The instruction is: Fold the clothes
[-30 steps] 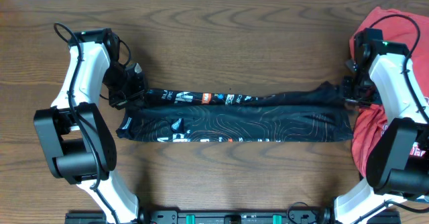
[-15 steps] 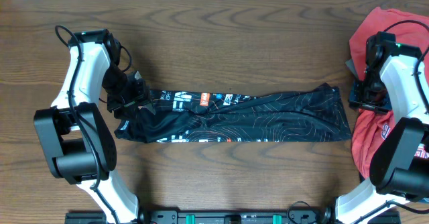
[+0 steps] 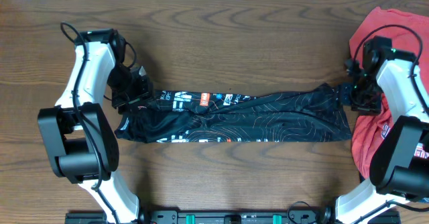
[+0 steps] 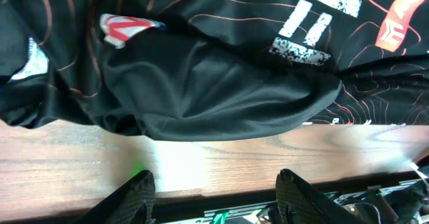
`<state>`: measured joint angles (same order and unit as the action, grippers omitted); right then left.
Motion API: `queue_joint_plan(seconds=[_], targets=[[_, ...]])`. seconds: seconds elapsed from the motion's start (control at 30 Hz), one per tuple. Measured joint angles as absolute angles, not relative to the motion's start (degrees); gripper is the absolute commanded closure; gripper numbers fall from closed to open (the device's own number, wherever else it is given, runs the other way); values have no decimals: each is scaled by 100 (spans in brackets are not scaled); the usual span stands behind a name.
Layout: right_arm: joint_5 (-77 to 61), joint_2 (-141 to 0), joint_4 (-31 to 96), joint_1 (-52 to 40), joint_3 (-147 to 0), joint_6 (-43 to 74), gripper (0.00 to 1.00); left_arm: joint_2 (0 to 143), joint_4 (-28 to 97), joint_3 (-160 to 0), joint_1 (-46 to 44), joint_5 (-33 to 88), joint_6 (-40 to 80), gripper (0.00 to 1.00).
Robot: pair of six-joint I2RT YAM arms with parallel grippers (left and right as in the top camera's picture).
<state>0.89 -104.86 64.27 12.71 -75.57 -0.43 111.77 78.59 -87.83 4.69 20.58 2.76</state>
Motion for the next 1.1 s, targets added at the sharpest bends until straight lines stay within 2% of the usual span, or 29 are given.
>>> queue_joint_plan(seconds=[0.17,0.33,0.57,0.8,0.9,1.1], targets=[[-180,-10486,5745,1334,-7065,-355,21,11177,7835,-8783,414,2060,274,40],[-270,-10486,4906,1365,-6534,-484,22,11177,7835,-8783,416,2058,276,40],[-395,-10486,4915,1376,-6239,-556,50,11177,7828,-8783,416,2060,274,40],[-502,-10471,5655,1376,-6451,-333,46,11177,7793,-8783,416,2058,276,40],[-519,-10403,5822,1376,-6563,-237,40,11177,7793,-8783,416,2060,276,40],[-16,-10335,5918,1376,-6584,123,40,11177,7793,-8783,416,2060,274,40]])
